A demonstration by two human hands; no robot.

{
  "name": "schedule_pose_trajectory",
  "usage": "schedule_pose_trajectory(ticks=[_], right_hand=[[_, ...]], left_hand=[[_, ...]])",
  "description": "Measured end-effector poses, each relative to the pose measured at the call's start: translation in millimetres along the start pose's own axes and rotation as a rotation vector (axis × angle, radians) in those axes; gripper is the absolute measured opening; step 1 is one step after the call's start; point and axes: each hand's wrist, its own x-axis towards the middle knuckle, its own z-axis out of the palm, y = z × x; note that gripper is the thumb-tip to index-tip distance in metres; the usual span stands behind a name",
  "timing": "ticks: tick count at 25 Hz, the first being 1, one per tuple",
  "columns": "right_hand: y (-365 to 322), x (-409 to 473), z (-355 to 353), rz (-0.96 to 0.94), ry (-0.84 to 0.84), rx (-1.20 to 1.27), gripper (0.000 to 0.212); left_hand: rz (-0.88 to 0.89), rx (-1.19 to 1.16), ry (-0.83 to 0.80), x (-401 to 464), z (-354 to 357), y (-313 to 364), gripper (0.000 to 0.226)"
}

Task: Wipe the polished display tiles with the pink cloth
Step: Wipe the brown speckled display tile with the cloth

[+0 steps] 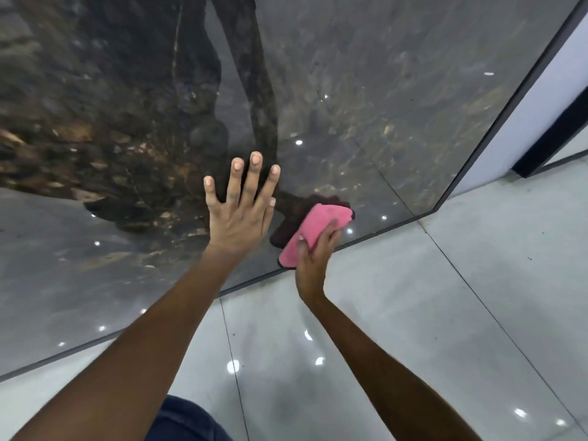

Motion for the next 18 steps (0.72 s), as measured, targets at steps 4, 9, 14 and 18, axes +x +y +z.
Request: schedule_pose_trajectory(ticks=[4, 9, 14, 18], right_hand=[[-22, 72, -30, -0.328, 0.264, -0.083, 0.073], [-36, 36, 28, -0.736, 0.309, -0.38, 0.059], [91, 21, 16, -1.578, -0.462, -1.099, 0.076], [103, 70, -61, -1.226, -0.344, -1.001, 0.069]], left_hand=[[-0.226, -0.133, -0.018, -36, -42, -46, 0.056], [-0.304, -0.011, -0.052, -75, -39, -84, 0.057], [-0.243, -0.002, 0.02, -80, -24, -88, 0.058], [-0.257, 0.006, 0.002, -79, -25, -84, 0.059]])
